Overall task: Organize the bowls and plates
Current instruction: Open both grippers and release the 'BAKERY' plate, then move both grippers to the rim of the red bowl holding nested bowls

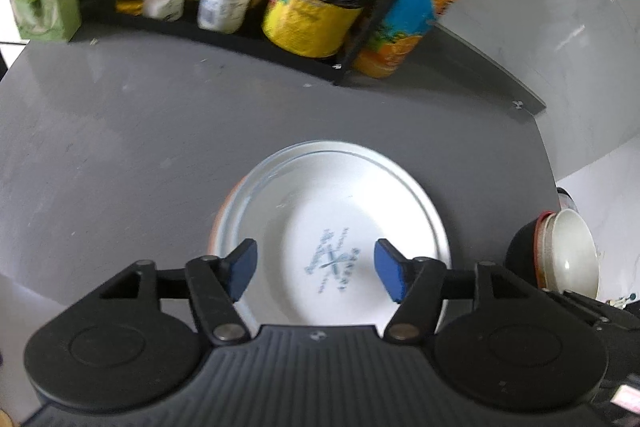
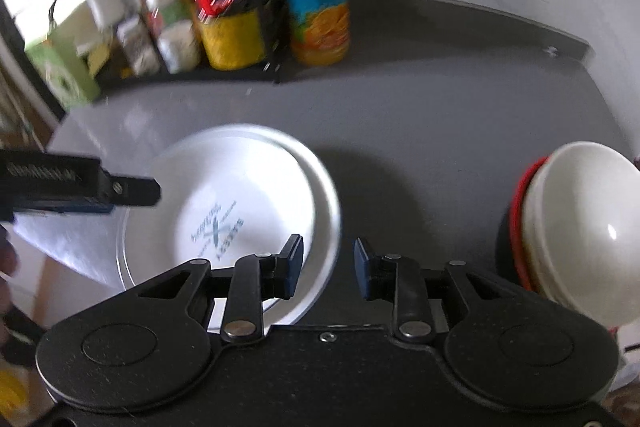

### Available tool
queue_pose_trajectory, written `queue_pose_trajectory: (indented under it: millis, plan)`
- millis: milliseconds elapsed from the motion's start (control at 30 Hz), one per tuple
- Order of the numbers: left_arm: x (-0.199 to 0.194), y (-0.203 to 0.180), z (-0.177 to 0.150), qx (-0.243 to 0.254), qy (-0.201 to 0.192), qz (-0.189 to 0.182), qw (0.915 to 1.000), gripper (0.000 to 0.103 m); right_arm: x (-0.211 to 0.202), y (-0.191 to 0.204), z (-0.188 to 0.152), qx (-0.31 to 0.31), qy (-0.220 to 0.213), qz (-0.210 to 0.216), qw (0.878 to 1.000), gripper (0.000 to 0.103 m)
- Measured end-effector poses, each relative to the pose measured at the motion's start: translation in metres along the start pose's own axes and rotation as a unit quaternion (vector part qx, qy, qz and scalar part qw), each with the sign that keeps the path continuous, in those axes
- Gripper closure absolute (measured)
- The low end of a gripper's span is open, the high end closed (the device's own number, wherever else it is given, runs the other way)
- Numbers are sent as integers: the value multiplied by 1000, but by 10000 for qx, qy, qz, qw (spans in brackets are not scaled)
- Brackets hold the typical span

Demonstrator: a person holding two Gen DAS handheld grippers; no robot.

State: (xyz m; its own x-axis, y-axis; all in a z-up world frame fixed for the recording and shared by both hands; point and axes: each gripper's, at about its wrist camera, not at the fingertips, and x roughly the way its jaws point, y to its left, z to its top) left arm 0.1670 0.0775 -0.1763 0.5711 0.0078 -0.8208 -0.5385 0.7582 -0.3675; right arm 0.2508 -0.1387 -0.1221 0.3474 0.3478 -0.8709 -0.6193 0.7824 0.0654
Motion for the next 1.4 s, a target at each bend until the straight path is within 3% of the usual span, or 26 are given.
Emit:
queue_pose_trajectory:
  millis: [100, 500, 1033, 1400]
  plan:
    - [2, -19, 6, 124, -15, -32, 9999, 32, -15, -22, 4, 228, -219, 36, 9995, 56]
    - [27, -117, 16, 519, 8, -206, 9984, 28, -54, -119, 19, 786, -718, -51, 9943, 44]
    - [75, -217, -6, 746, 431, -372, 9956, 28, -54, -218, 14, 1036, -730, -160, 9918, 35]
    - [117, -247, -19, 515, 749, -151, 9957, 28, -21, -270, 8, 1119, -344, 31, 9931, 35]
